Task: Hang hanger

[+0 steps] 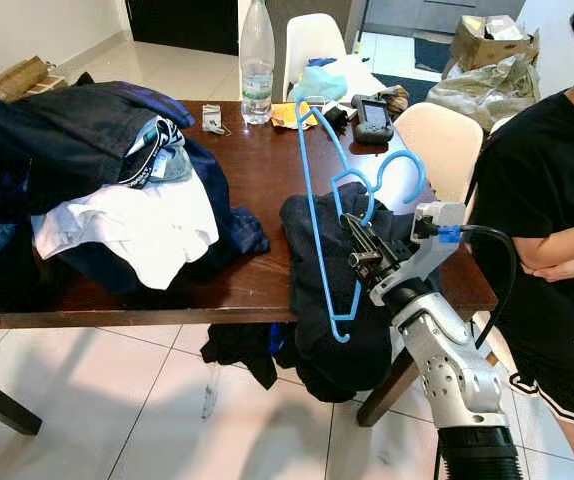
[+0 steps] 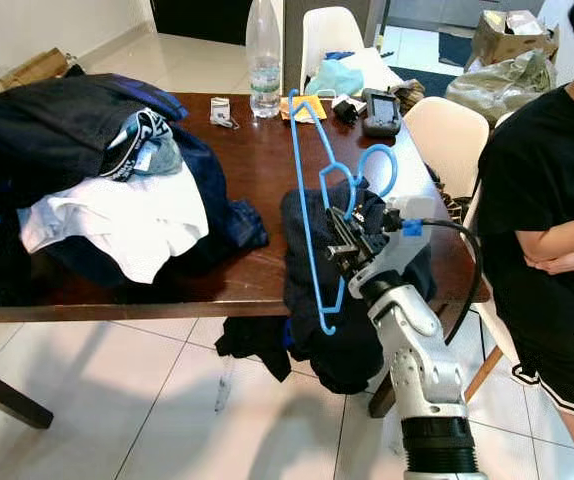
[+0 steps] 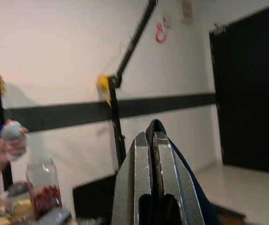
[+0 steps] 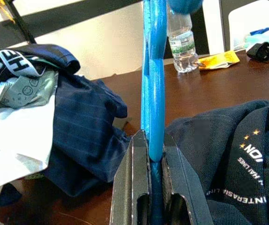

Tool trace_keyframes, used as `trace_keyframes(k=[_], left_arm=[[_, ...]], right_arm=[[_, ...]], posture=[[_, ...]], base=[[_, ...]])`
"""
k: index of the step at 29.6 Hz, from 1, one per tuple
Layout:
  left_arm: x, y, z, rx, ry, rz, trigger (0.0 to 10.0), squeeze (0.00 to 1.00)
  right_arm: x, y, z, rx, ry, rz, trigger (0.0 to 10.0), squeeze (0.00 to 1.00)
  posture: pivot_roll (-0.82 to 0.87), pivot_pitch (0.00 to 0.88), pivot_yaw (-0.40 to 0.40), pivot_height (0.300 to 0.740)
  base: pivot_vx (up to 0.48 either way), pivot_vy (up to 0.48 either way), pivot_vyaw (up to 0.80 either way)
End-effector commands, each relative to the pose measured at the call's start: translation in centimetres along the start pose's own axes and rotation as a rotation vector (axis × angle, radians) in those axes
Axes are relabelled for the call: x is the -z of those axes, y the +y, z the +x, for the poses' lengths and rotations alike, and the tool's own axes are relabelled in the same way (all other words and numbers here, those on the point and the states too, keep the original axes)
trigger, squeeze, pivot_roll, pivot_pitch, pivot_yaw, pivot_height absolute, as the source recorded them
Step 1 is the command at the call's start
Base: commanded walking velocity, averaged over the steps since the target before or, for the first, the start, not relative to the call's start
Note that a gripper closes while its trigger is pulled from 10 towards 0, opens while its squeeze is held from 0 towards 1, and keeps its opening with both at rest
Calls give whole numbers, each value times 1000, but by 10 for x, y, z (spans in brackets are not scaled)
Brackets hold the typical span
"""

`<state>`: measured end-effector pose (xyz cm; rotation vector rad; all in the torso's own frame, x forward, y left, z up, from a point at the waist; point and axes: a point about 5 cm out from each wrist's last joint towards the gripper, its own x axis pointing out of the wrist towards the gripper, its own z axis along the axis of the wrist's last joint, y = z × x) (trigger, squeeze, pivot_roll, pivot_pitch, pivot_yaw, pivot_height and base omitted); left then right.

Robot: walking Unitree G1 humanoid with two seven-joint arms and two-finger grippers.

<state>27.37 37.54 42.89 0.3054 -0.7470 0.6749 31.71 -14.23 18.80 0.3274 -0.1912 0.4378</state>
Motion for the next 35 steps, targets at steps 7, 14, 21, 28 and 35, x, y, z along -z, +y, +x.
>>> trace_keyframes(k=[7, 14, 21, 28, 35], left_arm=[[29, -35, -17, 119, 58, 69, 0, 0], [34, -10, -14, 12, 78, 138, 0, 0], [38, 44, -14, -139, 102, 308, 0, 0], [20, 96, -6, -301, 88, 364, 0, 0], [0, 78, 11, -227, 12, 326, 0, 0]], right_arm=[[4, -5, -7, 18, 26, -21, 10000, 0], [5, -6, -9, 22, 34, -25, 10000, 0], [9, -2, -7, 7, 52, -27, 10000, 0], [9, -4, -7, 8, 62, -32, 10000, 0], [8, -5, -5, 5, 64, -34, 10000, 0]], posture=[[145, 149, -48, 740], [148, 155, -51, 740], [155, 163, -56, 740], [157, 162, -70, 740], [163, 160, -77, 740]], base=[[0, 0, 0], [0, 0, 0], [0, 0, 0], [0, 0, 0], [0, 0, 0]])
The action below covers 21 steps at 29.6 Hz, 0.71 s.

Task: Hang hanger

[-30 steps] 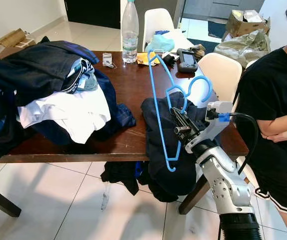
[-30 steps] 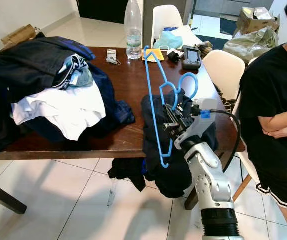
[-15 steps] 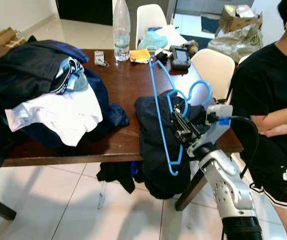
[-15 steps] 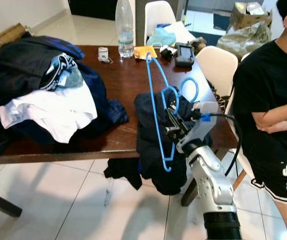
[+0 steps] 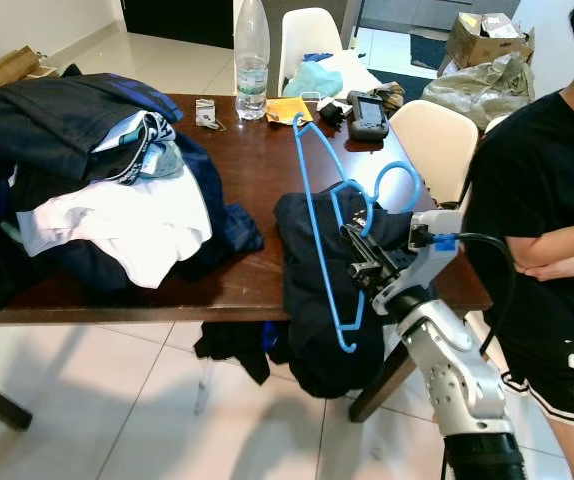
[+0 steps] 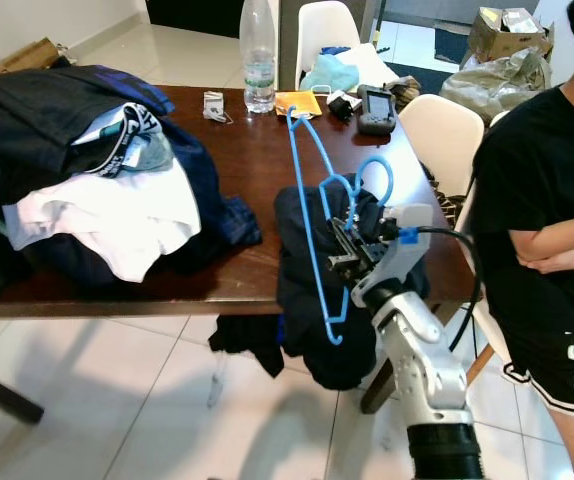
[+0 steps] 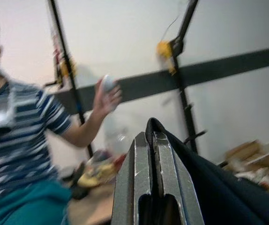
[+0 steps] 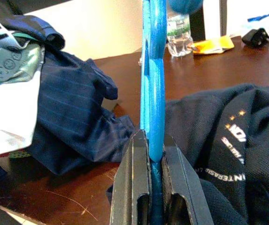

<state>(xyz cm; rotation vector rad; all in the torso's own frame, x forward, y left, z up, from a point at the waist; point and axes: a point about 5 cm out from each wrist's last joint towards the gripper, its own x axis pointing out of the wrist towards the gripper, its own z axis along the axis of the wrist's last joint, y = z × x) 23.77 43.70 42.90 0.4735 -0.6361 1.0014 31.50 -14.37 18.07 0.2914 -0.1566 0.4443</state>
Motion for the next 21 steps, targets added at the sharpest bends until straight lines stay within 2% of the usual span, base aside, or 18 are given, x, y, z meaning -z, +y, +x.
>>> trace_keyframes(k=[1, 2, 3, 4, 5, 6, 7, 8, 9, 10, 11, 13, 18, 19, 21], left_arm=[[-18, -7, 6, 54, -70, 5, 0, 0], [-18, -7, 6, 54, -70, 5, 0, 0], [-24, -27, 5, 138, -92, -17, 667, 0], [-24, -27, 5, 138, -92, -17, 667, 0], [-27, -46, 1, 212, -101, -41, 3529, 0], [-27, -63, -3, 281, -101, -67, 3529, 0], [-27, -63, -3, 281, -101, -67, 3529, 0], [-25, -78, -9, 333, -85, -120, 0, 0], [-25, -78, -9, 333, -85, -120, 0, 0], [-23, -88, -13, 359, -68, -162, 0, 0], [-23, -88, -13, 359, -68, -162, 0, 0], [-23, -99, -17, 394, -63, -211, 0, 0], [-27, -101, -17, 405, -77, -221, 196, 0], [-28, -101, -16, 408, -82, -223, 1412, 0], [-35, -101, -14, 413, -101, -240, 1451, 0]], right_arm=[[2, -3, 0, 7, 23, -8, 10000, 0], [2, -3, 0, 7, 23, -8, 10000, 0], [3, -2, 0, 6, 25, -10, 10000, 0], [3, -2, 0, 6, 25, -10, 10000, 0], [4, -3, -1, 9, 28, -11, 10000, 0], [4, -3, -1, 12, 29, -12, 10000, 0], [4, -3, -1, 12, 29, -12, 10000, 0], [4, -3, -2, 15, 30, -13, 10000, 0], [4, -3, -2, 15, 30, -13, 10000, 0], [4, -3, -3, 18, 31, -14, 10000, 0], [4, -3, -3, 18, 31, -14, 10000, 0], [3, -5, -3, 15, 34, -16, 10000, 0], [3, -4, -3, 5, 36, -15, 10000, 0], [3, -4, -3, 1, 36, -14, 10000, 0], [2, 0, -3, -28, 22, -11, 10000, 0]], posture=[[162, 159, -77, 740], [162, 159, -77, 740], [159, 158, -75, 740], [159, 158, -75, 740], [155, 157, -74, 740], [151, 157, -73, 740], [151, 157, -73, 740], [144, 156, -73, 740], [144, 156, -73, 740], [144, 156, -73, 740], [144, 156, -73, 740], [143, 157, -76, 740], [145, 156, -77, 740], [147, 155, -77, 740], [153, 153, -79, 740]], base=[[0, 0, 0], [0, 0, 0], [0, 0, 0], [0, 0, 0], [0, 0, 0], [0, 0, 0], [0, 0, 0], [0, 0, 0], [0, 0, 0], [0, 0, 0], [0, 0, 0], [367, 0, 0], [472, 0, 0], [480, 0, 0], [480, 0, 400]])
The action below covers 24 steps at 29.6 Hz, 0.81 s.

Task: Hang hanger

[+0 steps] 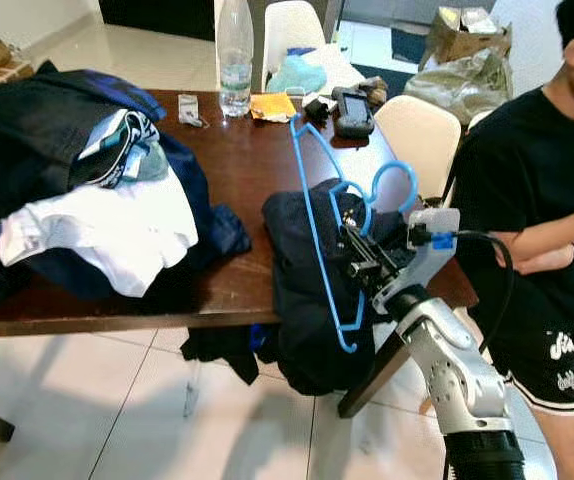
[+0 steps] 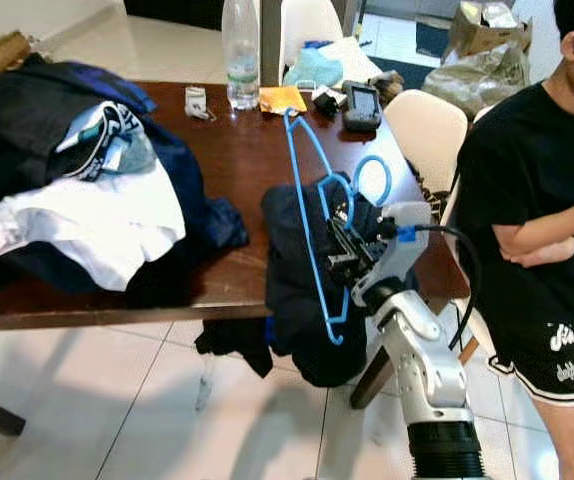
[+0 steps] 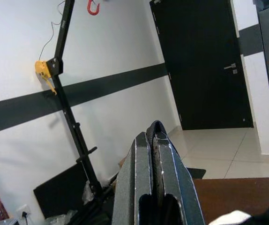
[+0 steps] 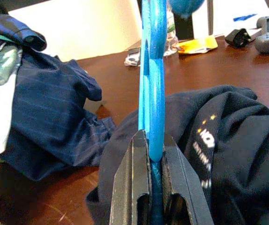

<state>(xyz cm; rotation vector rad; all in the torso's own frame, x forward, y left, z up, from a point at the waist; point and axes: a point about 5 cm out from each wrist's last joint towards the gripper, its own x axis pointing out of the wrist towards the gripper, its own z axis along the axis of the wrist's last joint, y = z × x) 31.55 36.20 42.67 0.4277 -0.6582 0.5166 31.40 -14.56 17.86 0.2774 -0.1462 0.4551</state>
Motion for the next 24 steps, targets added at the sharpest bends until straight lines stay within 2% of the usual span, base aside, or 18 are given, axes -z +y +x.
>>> trace_keyframes(k=[1, 3, 5, 7, 8, 9, 10, 11, 12, 13, 14, 16, 17, 18, 19, 21, 22, 24], left_arm=[[-10, 3, 3, -3, -43, -18, 1451, 0], [-18, 3, 6, 2, -68, -28, 1490, 0], [-35, 3, 11, 21, -125, -62, 2275, 0], [-41, 3, 13, 28, -141, -74, 2275, 0], [-47, 3, 14, 37, -161, -91, 1529, 0], [-47, 3, 14, 37, -161, -91, 1529, 0], [-54, 2, 16, 46, -177, -112, 2235, 0], [-54, 2, 16, 46, -177, -112, 2235, 0], [-61, 1, 18, 59, -193, -140, 3569, 0], [-61, 1, 18, 59, -193, -140, 3569, 0], [-73, -3, 23, 101, -206, -230, 10000, 0], [-73, -3, 23, 101, -206, -230, 10000, 0], [-76, -5, 25, 120, -207, -270, 10000, 0], [-79, -14, 27, 190, -197, -308, 10000, 0], [-79, -14, 27, 190, -197, -308, 10000, 0], [-78, -46, 25, 406, -170, -297, 10000, 0], [-73, -57, 23, 474, -145, -266, 10000, 0], [-73, -57, 23, 474, -145, -266, 10000, 0]], right_arm=[[0, 2, -1, -18, 7, -1, 10000, 0], [-2, 5, 0, -46, -6, 1, 10000, 0], [-4, 10, 0, -78, -29, 17, 10000, 0], [-5, 10, 1, -80, -34, 24, 10000, 0], [-5, 10, 1, -76, -36, 28, 10000, 0], [-5, 10, 1, -76, -36, 28, 10000, 0], [-5, 9, 1, -65, -38, 34, 10000, 0], [-5, 9, 1, -65, -38, 34, 10000, 0], [-4, 9, 1, -54, -38, 37, 10000, 0], [-4, 9, 1, -54, -38, 37, 10000, 0], [-4, 7, 2, -34, -37, 44, 10000, 0], [-4, 7, 2, -34, -37, 44, 10000, 0], [-4, 6, 2, -31, -36, 44, 10000, 0], [-4, 6, 2, -28, -36, 45, 10000, 0], [-4, 6, 2, -28, -36, 45, 10000, 0], [-4, 5, 3, -23, -35, 45, 10000, 0], [-4, 5, 3, -20, -35, 45, 10000, 0], [-4, 5, 3, -20, -35, 45, 10000, 0]], posture=[[153, 153, -79, 740], [154, 152, -79, 740], [157, 150, -79, 740], [157, 150, -79, 740], [159, 151, -79, 740], [159, 151, -79, 740], [161, 151, -78, 740], [161, 151, -78, 740], [163, 151, -78, 740], [163, 151, -78, 740], [166, 151, -75, 740], [166, 151, -75, 740], [166, 151, -75, 740], [171, 151, -74, 740], [171, 151, -74, 740], [175, 153, -68, 740], [174, 154, -65, 740], [174, 154, -65, 740]], base=[[480, 0, 800], [480, 0, 794], [480, 0, 788], [480, 0, 788], [480, 0, 500], [480, 0, 500], [480, 0, 0], [480, 0, 0], [480, 0, 0], [480, 0, 0], [0, 0, 0], [0, 0, 0], [0, 0, 0], [0, 0, 0], [0, 0, 0], [0, 0, 0], [0, 0, 0], [0, 0, 0]])
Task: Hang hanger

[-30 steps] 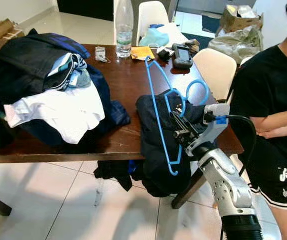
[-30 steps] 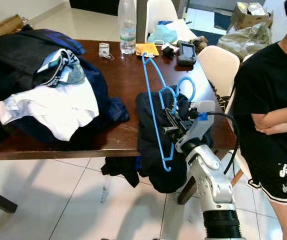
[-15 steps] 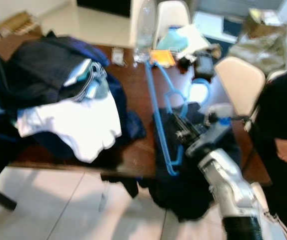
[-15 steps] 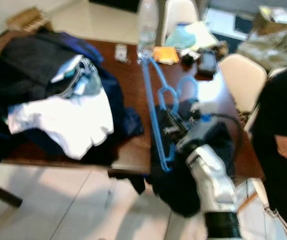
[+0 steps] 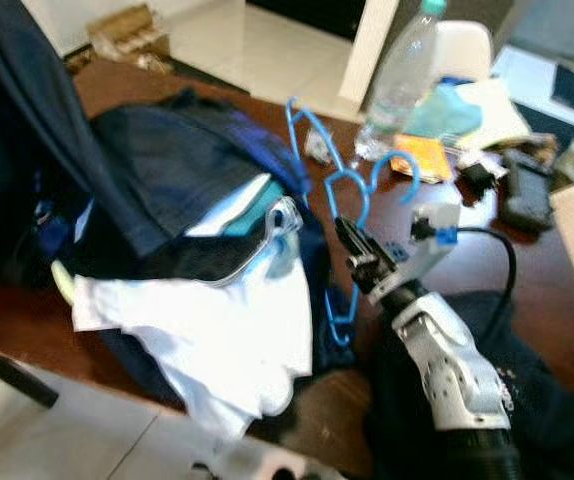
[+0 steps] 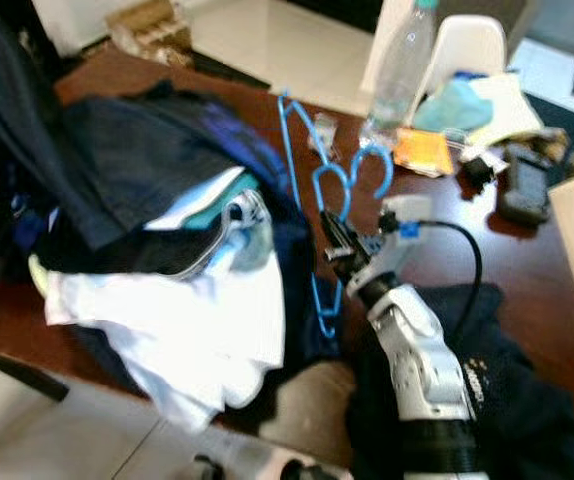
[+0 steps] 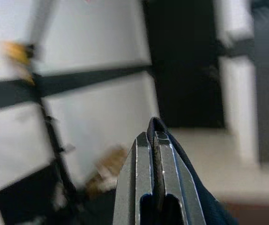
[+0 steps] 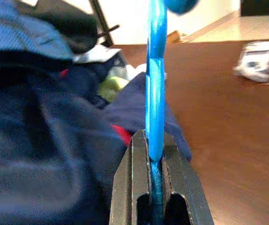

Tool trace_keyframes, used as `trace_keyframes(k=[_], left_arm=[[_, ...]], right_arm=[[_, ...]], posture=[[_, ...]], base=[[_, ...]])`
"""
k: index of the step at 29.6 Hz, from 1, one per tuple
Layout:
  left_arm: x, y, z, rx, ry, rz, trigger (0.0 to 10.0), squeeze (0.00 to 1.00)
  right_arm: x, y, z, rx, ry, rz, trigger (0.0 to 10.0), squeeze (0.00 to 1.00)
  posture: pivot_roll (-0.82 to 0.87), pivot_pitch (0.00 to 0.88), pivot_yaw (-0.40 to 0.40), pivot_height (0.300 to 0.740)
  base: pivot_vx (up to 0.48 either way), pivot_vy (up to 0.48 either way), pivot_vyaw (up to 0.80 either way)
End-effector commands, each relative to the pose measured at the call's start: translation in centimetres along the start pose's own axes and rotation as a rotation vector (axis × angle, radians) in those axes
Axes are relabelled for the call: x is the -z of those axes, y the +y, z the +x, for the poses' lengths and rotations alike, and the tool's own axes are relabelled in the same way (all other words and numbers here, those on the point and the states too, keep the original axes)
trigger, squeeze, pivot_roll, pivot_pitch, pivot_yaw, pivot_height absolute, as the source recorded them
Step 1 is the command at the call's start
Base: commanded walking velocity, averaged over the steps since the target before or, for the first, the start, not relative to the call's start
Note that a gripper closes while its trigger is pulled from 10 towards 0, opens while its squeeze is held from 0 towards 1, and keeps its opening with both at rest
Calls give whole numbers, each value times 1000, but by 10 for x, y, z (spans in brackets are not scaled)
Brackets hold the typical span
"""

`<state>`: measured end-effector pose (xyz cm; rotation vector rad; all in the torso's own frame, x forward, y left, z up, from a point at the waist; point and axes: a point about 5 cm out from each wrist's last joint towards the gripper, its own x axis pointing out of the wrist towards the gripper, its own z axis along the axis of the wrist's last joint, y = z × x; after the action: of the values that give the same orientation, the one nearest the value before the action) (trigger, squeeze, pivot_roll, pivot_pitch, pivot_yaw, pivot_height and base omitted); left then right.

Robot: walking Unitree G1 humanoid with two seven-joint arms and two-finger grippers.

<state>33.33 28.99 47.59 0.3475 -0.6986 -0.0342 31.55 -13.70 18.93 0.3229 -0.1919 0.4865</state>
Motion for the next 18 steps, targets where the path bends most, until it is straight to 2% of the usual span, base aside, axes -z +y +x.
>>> trace_keyframes(k=[1, 2, 3, 4, 5, 6, 7, 8, 9, 11, 12, 15, 16, 18], left_arm=[[2, -7, 2, 59, 21, 20, 10000, 0], [2, -7, 2, 59, 21, 20, 10000, 0], [12, -7, -1, 60, 65, 48, 10000, 0], [12, -7, -1, 60, 65, 48, 10000, 0], [25, -4, -6, 40, 118, 78, 10000, 0], [25, -4, -6, 40, 118, 78, 10000, 0], [41, 2, -15, -7, 179, 118, 10000, 0], [41, 2, -15, -7, 179, 118, 10000, 0], [55, 9, -24, -64, 232, 152, 10000, 0], [55, 9, -24, -64, 232, 152, 10000, 0], [66, 16, -33, -115, 278, 194, 10000, 0], [66, 16, -33, -115, 278, 194, 10000, 0], [77, 26, -45, -192, 325, 231, 10000, 0], [77, 26, -45, -192, 325, 231, 10000, 0]], right_arm=[[4, -4, -4, 18, 14, 8, 10000, 0], [4, -4, -4, 18, 14, 8, 10000, 0], [4, -4, -5, 23, 15, 8, 10000, 0], [4, -4, -5, 23, 15, 8, 10000, 0], [5, -4, -6, 26, 16, 9, 10000, 0], [5, -4, -6, 26, 16, 9, 10000, 0], [6, -5, -6, 30, 20, 9, 10000, 0], [6, -5, -6, 30, 20, 9, 10000, 0], [6, -5, -7, 33, 24, 7, 10000, 0], [6, -5, -7, 33, 24, 7, 10000, 0], [6, -6, -7, 34, 27, 6, 10000, 0], [6, -6, -7, 34, 27, 6, 10000, 0], [6, -6, -7, 34, 29, 3, 10000, 0], [6, -6, -7, 34, 29, 3, 10000, 0]], posture=[[174, 155, -62, 740], [174, 155, -62, 740], [175, 156, -60, 740], [175, 156, -60, 740], [171, 162, -59, 740], [171, 162, -59, 740], [171, 162, -59, 740], [171, 162, -59, 740], [166, 168, -64, 740], [166, 168, -64, 740], [166, 169, -64, 740], [166, 169, -64, 740], [166, 171, -67, 740], [166, 171, -67, 740]], base=[[0, 0, 0], [0, 0, 0], [0, 0, 0], [0, 0, 0], [0, 0, 0], [0, 0, 0], [0, 0, 0], [0, 0, 0], [0, 0, 0], [0, 0, 0], [0, 0, 0], [0, 0, 0], [0, 0, 0], [0, 0, 0]])
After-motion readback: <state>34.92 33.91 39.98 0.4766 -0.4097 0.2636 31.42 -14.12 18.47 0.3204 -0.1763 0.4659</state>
